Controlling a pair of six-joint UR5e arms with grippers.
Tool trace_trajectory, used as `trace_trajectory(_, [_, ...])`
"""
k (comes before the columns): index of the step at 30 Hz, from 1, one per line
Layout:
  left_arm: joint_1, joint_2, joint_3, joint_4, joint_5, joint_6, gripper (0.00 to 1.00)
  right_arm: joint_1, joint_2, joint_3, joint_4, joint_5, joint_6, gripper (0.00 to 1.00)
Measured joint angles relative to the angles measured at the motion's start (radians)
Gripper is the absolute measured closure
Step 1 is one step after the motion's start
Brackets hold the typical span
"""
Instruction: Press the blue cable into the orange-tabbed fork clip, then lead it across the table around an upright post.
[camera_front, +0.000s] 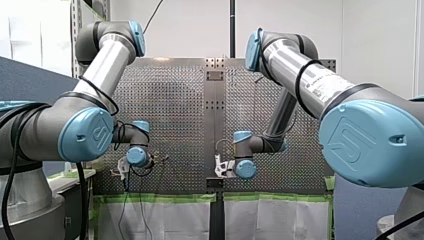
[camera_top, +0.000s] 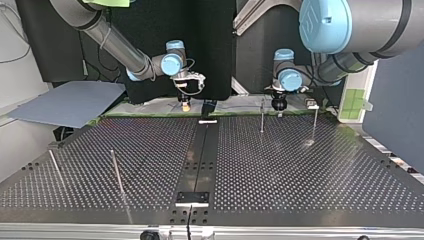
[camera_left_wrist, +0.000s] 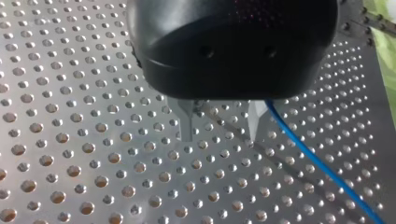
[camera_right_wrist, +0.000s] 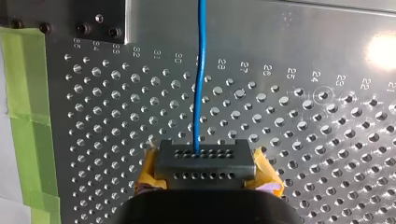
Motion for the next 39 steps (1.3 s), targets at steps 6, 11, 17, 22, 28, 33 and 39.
trace_trajectory(6, [0.007, 0.001, -0.004, -0.019, 0.046, -0.009, 0.0, -0.004, 0.0, 0.0, 0.003, 0.0, 0.0, 1.0])
trace_trajectory(11, [0.01, 0.001, -0.024, -0.046, 0.089, -0.011, 0.0, -0.007, 0.0, 0.0, 0.004, 0.0, 0.001, 1.0])
trace_trajectory(17, [0.021, 0.002, -0.074, -0.05, 0.118, -0.006, 0.0, -0.007, 0.0, 0.0, 0.008, 0.0, 0.001, 1.0])
trace_trajectory(22, [0.028, 0.005, -0.125, -0.037, 0.15, 0.011, 0.0, -0.007, 0.0, 0.0, 0.009, 0.0, 0.001, 1.0])
trace_trajectory(28, [0.03, 0.033, -0.179, -0.015, 0.171, 0.028, 0.0, -0.007, 0.0, 0.0, 0.012, 0.0, 0.001, 1.0])
trace_trajectory(33, [0.027, 0.083, -0.231, 0.026, 0.173, 0.027, 0.0, -0.007, 0.0, -0.001, 0.012, 0.0, 0.001, 1.0])
trace_trajectory(39, [0.011, 0.142, -0.285, 0.065, 0.175, 0.038, 0.0, -0.007, 0.0, -0.003, 0.014, -0.001, 0.001, 1.0])
